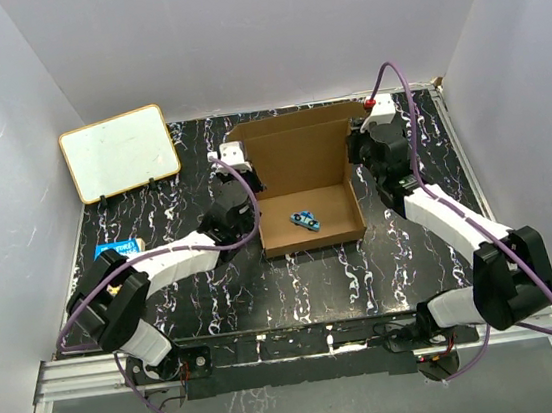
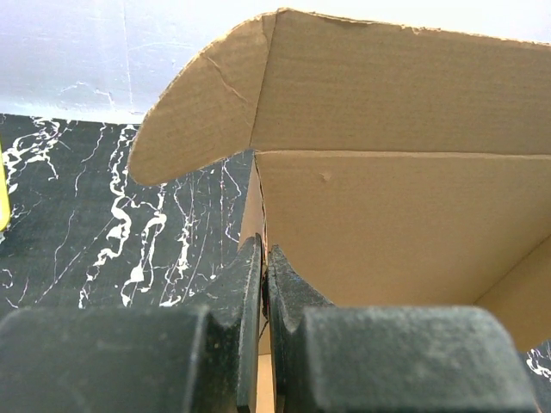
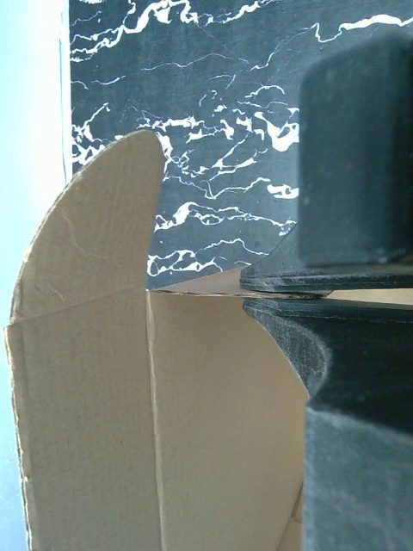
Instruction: Fold the paper box
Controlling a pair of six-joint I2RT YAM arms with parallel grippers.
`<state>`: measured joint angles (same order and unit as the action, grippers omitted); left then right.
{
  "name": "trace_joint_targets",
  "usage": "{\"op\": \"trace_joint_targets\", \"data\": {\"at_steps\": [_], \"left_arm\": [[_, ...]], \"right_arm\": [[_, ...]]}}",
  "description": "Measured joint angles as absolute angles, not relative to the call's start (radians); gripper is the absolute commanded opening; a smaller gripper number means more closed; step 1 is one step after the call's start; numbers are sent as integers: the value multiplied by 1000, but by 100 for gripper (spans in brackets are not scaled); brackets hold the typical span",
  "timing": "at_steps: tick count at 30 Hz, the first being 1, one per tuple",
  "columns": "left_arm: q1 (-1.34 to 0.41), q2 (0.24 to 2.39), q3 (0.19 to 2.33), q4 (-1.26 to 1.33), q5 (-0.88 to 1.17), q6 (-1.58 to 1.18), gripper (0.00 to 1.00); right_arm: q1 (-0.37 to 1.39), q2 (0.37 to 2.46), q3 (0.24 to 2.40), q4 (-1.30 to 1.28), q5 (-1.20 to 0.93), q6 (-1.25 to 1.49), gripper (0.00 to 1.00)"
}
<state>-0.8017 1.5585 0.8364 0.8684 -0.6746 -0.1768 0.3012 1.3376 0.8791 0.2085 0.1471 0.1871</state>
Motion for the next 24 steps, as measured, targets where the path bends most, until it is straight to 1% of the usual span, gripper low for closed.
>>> {"op": "trace_joint_targets", "data": {"at_steps": [10,24], "left_arm": [[-827,1514,775,891,-699,-184,0],[-860,1509,751,901,-737,-204,0]], "right_arm": [[320,1282,836,183,149,186,10],[330,1195,738,174,132,185,11]]}}
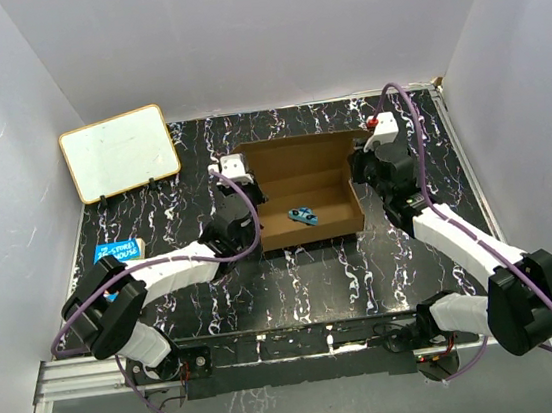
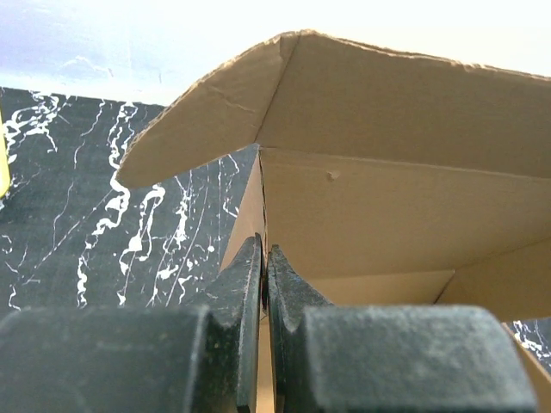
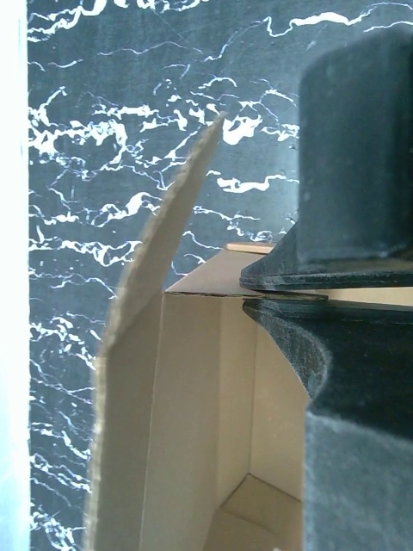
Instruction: Fold the paper box
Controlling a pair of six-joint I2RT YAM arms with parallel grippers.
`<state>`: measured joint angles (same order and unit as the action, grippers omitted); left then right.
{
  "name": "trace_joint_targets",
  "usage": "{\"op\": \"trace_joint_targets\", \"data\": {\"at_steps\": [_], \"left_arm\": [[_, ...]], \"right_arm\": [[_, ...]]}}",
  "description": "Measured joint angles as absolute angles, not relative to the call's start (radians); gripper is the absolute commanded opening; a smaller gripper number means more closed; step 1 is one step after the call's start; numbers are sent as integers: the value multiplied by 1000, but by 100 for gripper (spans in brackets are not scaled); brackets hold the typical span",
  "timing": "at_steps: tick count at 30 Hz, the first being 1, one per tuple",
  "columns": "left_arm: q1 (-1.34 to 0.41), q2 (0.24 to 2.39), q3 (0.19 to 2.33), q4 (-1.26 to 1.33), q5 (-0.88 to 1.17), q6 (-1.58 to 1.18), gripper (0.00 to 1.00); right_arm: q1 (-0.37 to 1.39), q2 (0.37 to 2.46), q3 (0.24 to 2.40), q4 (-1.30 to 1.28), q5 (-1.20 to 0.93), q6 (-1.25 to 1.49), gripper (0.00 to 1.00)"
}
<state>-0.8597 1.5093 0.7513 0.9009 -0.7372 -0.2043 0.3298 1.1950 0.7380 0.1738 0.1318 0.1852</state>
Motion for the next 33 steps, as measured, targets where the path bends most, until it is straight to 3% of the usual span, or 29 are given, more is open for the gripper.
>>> {"op": "trace_joint_targets", "data": {"at_steps": [26,33], "left_arm": [[-906,1423,656,749,-708,-270,0],[-919,1360,622,694,-665,-301,11]], "right_arm": [[344,1129,679,7,73,112,13],[353,1098,627,10,70,80,13]]}}
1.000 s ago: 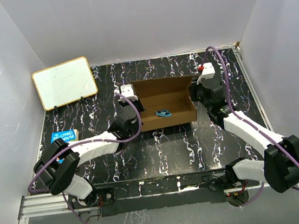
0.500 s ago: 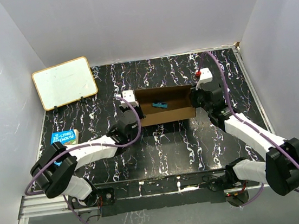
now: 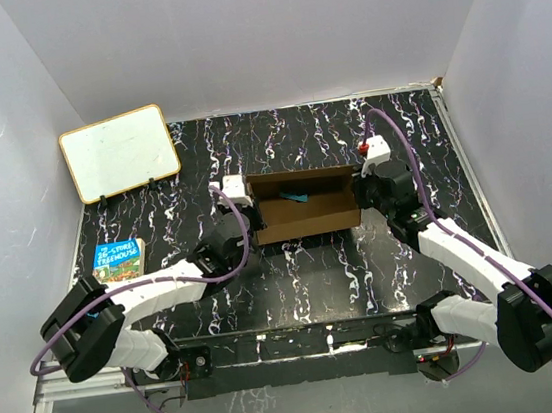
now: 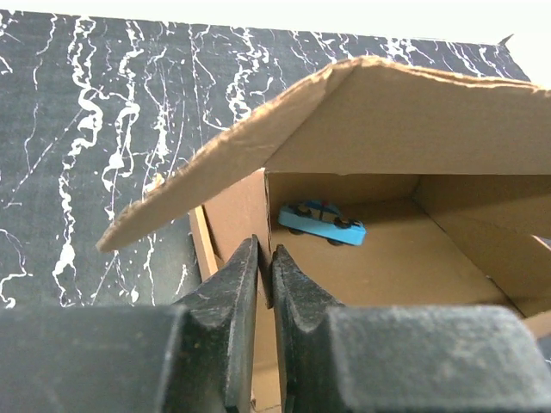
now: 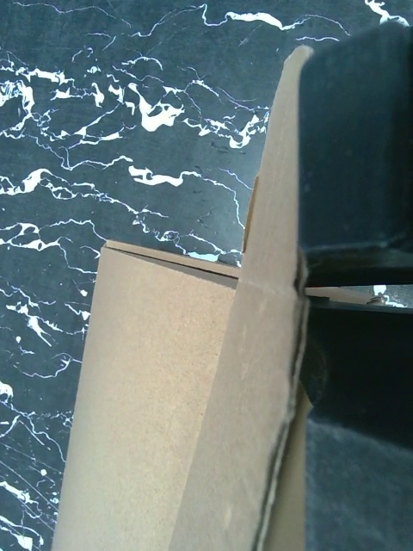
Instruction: Fold the paper box
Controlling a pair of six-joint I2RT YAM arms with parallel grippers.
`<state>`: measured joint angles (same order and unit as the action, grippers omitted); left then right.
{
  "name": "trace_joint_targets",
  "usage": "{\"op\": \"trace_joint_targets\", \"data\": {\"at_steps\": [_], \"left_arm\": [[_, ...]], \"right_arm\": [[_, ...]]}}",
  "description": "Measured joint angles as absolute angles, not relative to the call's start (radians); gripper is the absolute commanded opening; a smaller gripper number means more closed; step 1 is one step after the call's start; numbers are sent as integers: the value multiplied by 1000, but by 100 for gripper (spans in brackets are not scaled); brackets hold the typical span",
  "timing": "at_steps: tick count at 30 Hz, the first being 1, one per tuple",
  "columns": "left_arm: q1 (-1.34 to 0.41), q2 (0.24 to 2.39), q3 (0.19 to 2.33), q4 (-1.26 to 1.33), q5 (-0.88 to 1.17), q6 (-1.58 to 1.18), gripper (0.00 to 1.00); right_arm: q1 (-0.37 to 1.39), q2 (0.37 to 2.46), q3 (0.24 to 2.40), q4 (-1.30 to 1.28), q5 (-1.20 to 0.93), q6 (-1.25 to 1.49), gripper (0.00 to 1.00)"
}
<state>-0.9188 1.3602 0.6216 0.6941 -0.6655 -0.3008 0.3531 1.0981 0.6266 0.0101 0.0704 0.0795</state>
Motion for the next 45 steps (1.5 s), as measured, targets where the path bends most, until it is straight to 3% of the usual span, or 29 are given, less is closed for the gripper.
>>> {"op": "trace_joint_targets", "data": {"at_steps": [20,29,45], "left_arm": [[-945,1152,515,535,-497,-419,53],[-952,929,440,363,-362,-432,74],[-952,653,406,-21,23,-381,79]], "right_arm": [[369,1094,586,18,20,60,13],[381,1094,572,30,-3,53,13],[381,1094,564,37,-12,52,14]]}}
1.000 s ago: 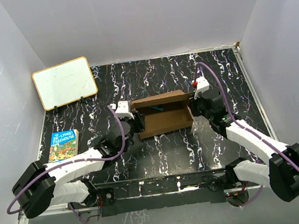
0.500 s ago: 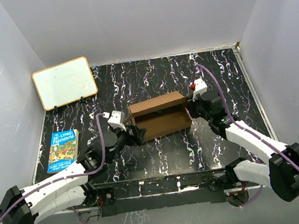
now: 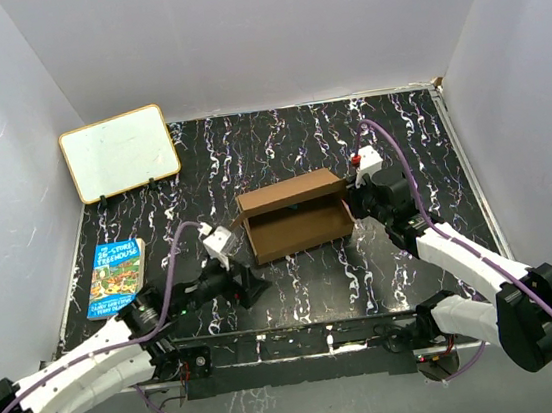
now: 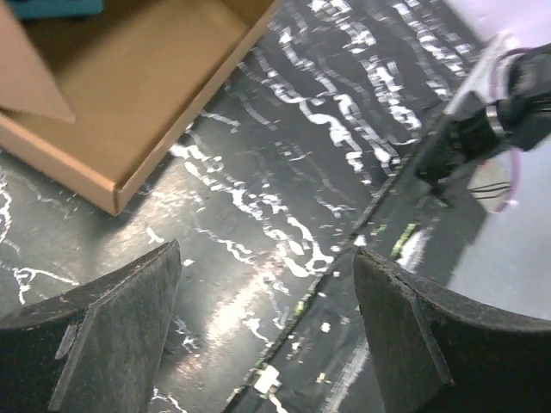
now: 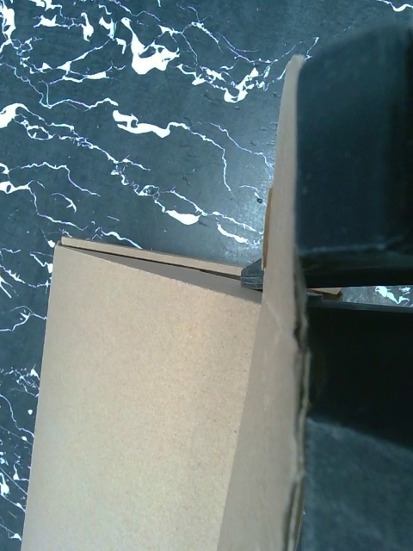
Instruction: Fold the paper box
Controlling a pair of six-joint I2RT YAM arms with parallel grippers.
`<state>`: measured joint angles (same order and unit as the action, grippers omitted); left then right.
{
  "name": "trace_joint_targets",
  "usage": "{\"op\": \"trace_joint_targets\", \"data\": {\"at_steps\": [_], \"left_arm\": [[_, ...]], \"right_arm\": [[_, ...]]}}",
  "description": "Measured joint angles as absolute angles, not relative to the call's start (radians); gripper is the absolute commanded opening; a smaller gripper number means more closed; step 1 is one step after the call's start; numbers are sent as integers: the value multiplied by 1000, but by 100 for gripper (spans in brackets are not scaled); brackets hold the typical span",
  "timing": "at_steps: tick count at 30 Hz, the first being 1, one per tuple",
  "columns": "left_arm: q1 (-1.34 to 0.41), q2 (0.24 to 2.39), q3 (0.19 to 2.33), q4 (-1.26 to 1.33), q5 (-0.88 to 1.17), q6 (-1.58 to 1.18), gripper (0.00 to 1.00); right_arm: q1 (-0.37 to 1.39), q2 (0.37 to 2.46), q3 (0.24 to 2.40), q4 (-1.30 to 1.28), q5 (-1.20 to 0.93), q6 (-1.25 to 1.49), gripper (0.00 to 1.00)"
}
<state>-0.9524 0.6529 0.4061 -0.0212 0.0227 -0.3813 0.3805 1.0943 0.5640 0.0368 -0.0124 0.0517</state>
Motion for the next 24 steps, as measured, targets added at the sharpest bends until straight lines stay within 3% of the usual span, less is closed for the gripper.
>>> {"op": "trace_joint_targets", "data": {"at_steps": [5,9,16,20,24], "left_arm": [[-953,534,521,-120,81,-397,74],[-953,567,743,-149,14,-396,68],[-953,850,1132,-184,-177,-334,54],[-921,1008,1201,-197,-255,-298,49],[-757,1162,1200,-201,-159,-319,46]], "right_arm": [[381,1094,560,40,-21,49,14],[381,1094,560,41,-27,45,14],[381,1094,559,41,-32,36,15],[381,1094,559,41,-38,31,15],[381,1094,559,41,-46,29,16]]}}
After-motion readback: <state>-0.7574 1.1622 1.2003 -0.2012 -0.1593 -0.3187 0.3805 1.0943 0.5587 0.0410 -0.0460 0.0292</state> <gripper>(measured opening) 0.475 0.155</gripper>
